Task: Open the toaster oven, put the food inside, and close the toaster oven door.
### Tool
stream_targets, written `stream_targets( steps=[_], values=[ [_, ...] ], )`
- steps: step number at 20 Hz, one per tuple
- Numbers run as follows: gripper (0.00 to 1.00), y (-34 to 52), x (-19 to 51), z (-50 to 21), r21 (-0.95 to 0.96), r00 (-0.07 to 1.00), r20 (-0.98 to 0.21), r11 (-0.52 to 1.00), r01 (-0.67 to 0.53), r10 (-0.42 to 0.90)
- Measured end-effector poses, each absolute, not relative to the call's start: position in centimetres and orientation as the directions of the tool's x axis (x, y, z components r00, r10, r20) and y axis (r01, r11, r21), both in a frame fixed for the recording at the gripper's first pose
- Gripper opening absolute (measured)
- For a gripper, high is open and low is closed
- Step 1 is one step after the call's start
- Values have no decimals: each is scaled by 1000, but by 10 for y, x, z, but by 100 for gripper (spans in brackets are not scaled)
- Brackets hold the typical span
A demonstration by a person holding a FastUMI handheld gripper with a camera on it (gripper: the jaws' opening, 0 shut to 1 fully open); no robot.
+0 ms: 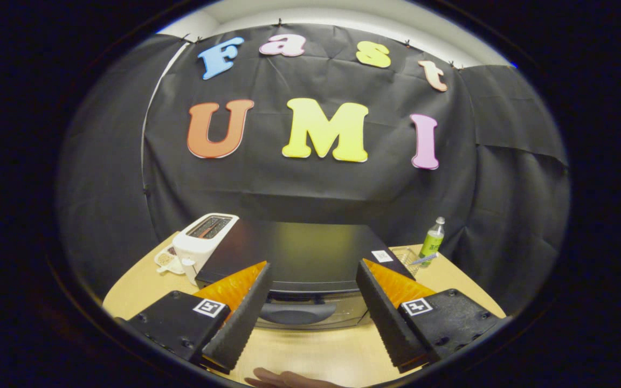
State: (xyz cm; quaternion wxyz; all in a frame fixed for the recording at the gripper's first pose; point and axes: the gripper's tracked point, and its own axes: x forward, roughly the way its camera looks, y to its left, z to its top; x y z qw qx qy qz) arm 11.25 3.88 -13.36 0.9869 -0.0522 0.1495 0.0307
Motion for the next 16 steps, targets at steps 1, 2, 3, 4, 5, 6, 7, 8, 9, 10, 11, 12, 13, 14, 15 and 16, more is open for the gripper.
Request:
stream_targets(
  steps=[1,2,3,4,5,6,7,8,9,10,11,12,13,14,15,16],
  values=[
    [100,43,115,-142,-88,946,-321,993,-80,48],
    [100,44,118,-150,-94,940,-338,992,-80,44],
    [100,43,122,-156,-108,937,-349,992,-72,30],
    [100,40,124,-164,-116,933,-360,991,-64,18],
    [100,41,125,-172,-112,925,-381,992,-61,14],
    [100,42,125,-181,-94,915,-404,993,-64,21],
    [100,44,125,-188,-80,905,-424,994,-68,27],
    [100,45,126,-190,-82,904,-426,995,-62,21],
    [100,43,128,-191,-96,905,-426,994,-54,8],
    [100,43,130,-194,-97,902,-431,994,-56,9],
    [100,46,131,-201,-78,896,-444,994,-72,30],
    [100,50,134,-205,-47,892,-449,996,-79,50],
    [100,48,132,-203,-33,895,-443,996,-79,56],
    [100,48,131,-203,-28,893,-446,996,-82,61],
    [100,49,132,-202,-26,901,-428,996,-85,66],
    [100,50,131,-203,-34,906,-417,995,-93,70]
  ],
)
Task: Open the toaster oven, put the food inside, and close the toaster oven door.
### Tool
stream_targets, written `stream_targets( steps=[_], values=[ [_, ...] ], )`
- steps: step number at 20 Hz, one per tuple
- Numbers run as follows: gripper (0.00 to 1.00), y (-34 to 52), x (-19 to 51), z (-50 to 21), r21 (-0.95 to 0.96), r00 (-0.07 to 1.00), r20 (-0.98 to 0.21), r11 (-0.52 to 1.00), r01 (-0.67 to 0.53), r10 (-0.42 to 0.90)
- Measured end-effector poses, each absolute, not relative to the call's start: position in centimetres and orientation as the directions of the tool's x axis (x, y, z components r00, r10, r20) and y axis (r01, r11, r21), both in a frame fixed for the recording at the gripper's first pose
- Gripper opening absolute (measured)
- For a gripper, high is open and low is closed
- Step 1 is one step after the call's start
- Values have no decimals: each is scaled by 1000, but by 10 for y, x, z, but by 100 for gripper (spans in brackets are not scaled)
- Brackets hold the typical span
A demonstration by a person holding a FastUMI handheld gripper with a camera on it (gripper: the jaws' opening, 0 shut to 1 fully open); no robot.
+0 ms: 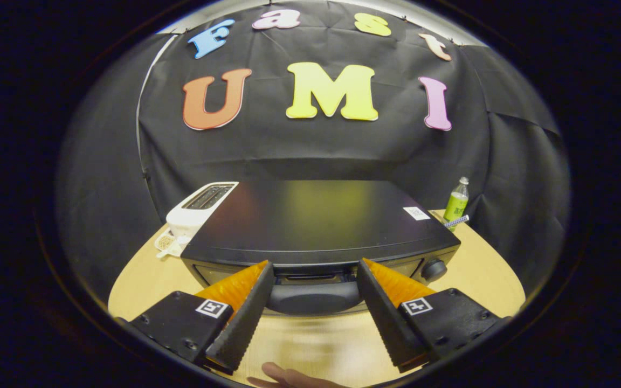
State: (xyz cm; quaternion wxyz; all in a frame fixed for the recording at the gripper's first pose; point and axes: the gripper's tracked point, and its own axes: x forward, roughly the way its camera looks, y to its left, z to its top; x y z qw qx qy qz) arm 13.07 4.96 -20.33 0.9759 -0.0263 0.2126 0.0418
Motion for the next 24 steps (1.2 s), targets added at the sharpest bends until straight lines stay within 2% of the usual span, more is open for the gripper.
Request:
stream_targets(
  steps=[6,11,19,24],
  values=[
    [100,45,103,-205,-132,933,-359,988,-85,33],
    [100,40,68,-218,-207,968,-249,976,-72,18],
    [100,30,35,-261,19,964,-231,991,-134,135],
    [100,23,17,-290,-6,959,-240,988,-153,147]
  ],
)
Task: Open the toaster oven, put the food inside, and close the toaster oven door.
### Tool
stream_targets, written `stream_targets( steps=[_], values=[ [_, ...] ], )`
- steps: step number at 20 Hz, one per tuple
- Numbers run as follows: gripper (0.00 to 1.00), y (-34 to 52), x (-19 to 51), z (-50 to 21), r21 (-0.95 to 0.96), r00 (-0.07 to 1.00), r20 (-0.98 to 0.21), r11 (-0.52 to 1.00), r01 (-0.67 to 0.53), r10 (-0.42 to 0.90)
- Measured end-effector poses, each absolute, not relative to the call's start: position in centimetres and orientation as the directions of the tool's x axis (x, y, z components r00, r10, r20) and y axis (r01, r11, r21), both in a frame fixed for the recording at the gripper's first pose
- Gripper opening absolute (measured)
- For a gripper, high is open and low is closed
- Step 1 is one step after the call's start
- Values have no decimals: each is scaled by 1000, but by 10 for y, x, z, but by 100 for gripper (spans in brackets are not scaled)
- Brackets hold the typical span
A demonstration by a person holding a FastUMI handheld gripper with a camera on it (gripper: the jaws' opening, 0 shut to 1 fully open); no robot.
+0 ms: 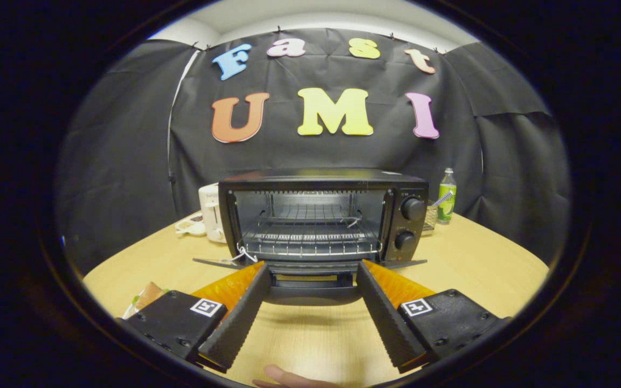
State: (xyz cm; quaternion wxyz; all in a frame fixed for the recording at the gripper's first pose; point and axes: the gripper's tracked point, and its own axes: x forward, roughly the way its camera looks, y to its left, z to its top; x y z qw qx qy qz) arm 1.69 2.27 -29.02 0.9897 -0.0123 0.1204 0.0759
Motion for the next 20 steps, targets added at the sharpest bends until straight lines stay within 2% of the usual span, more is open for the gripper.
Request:
stream_targets(
  steps=[12,16,20],
  values=[
    [100,20,-4,-340,6,929,-347,991,-136,130],
    [100,28,-20,-321,36,908,-365,978,-207,206],
    [100,44,-42,-299,164,853,-412,947,-277,321]
  ],
)
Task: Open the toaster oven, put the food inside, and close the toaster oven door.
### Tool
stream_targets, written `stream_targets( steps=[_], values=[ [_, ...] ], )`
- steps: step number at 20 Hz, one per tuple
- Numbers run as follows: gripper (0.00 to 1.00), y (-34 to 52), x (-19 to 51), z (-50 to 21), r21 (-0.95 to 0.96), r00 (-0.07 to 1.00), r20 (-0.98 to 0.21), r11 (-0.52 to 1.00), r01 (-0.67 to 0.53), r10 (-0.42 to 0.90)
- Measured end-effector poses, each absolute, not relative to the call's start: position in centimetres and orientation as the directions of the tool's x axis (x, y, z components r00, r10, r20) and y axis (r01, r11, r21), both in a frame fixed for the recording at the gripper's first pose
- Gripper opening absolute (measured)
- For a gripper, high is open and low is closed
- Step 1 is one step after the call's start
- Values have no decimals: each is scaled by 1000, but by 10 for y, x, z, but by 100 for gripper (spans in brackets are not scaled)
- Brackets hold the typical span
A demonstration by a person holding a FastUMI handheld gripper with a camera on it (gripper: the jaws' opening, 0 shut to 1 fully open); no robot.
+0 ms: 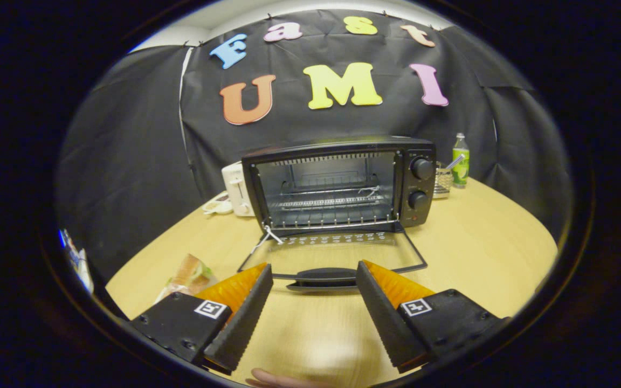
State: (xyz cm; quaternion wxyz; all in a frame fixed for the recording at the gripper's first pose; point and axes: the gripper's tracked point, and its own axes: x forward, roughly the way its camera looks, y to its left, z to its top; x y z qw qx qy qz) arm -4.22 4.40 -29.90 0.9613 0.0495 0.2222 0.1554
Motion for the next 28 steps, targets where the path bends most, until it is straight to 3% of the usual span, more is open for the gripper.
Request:
stream_targets(
  steps=[3,7,13,17,19,24,28],
  values=[
    [98,82,-69,-287,325,732,-447,856,-402,514],
    [94,115,-88,-288,489,554,-486,736,-469,676],
    [94,144,-103,-309,620,257,-578,622,-478,774],
    [92,155,-98,-308,669,144,-606,600,-440,782],
    [86,165,-97,-304,729,88,-582,566,-385,808],
    [59,168,-102,-315,765,-33,-610,577,-285,792],
    [52,170,-111,-319,747,-80,-643,601,-283,761]
  ],
)
